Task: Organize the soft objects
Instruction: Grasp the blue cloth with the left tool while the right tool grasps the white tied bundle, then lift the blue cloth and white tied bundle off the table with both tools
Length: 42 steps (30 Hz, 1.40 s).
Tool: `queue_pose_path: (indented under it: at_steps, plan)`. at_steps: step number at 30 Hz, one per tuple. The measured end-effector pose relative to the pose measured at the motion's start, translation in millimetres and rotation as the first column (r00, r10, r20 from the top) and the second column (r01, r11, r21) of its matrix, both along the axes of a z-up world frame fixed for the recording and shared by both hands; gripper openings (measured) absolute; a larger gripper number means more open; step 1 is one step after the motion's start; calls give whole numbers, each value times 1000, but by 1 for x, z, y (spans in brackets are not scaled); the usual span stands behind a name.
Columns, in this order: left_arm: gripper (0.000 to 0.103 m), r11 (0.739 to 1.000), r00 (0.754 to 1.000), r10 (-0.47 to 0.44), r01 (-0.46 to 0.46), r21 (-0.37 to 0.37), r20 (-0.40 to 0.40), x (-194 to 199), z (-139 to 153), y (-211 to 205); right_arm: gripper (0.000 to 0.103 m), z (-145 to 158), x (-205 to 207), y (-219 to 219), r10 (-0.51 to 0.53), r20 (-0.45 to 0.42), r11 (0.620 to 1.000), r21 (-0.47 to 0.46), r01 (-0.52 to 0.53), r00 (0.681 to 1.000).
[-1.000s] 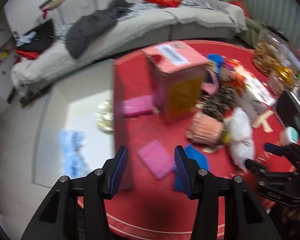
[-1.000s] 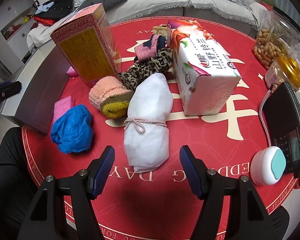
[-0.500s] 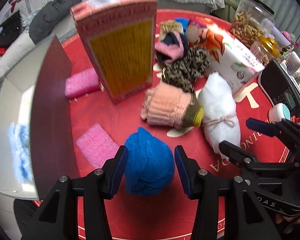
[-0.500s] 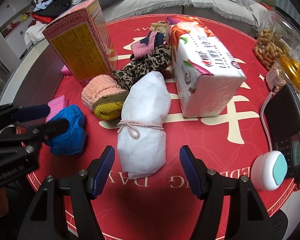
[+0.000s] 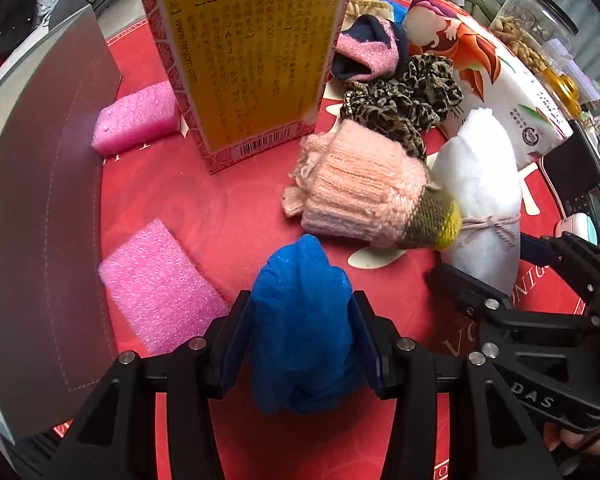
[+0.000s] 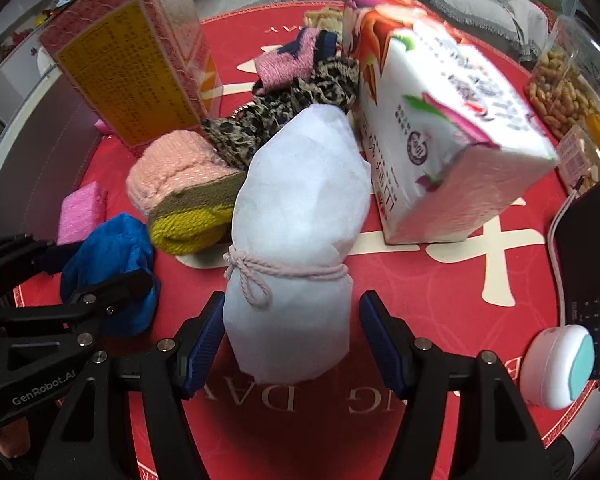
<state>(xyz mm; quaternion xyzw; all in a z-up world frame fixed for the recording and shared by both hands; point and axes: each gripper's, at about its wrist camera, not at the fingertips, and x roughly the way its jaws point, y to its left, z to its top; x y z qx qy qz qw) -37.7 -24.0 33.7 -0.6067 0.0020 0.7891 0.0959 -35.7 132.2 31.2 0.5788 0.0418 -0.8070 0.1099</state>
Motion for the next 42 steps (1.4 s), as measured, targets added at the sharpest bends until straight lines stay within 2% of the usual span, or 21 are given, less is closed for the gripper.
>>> queue_pose_path:
  at_steps: [4, 5, 6, 9, 19, 26, 35, 42]
  plan:
    - [50, 999, 999, -40, 40, -19, -26, 3, -1, 6, 69, -4, -8, -3, -2, -17, 1000, 19, 2, 1000]
    - [48, 998, 998, -56, 55, -29, -34, 6, -1, 7, 55, -4, -8, -5, 8, -24, 1000, 22, -8, 1000]
    - [37, 998, 997, -66, 65, -23, -38, 8, 0, 9, 48, -3, -8, -7, 27, -41, 999, 27, -26, 999]
    - [35, 997, 996, -76, 75, -18, -48, 15, 5, 12, 43, -1, -3, -15, 72, -57, 996, 52, -69, 996]
    - [34, 978, 977, -201, 196, -69, -71, 43, 17, 54, 43, 12, 31, 21, 1, -63, 1000, 13, 0, 998]
    - [34, 946, 934, -320, 306, -107, -157, 56, 47, 97, 43, 32, 37, 54, -90, -94, 996, -7, 89, 991]
    - [34, 955, 931, -298, 292, -61, -213, 31, 84, 104, 43, 64, 28, 88, -180, -166, 984, -37, 176, 970]
    - [34, 953, 920, -303, 292, -84, -247, 21, 91, 112, 43, 74, 20, 98, -209, -184, 978, -49, 204, 960]
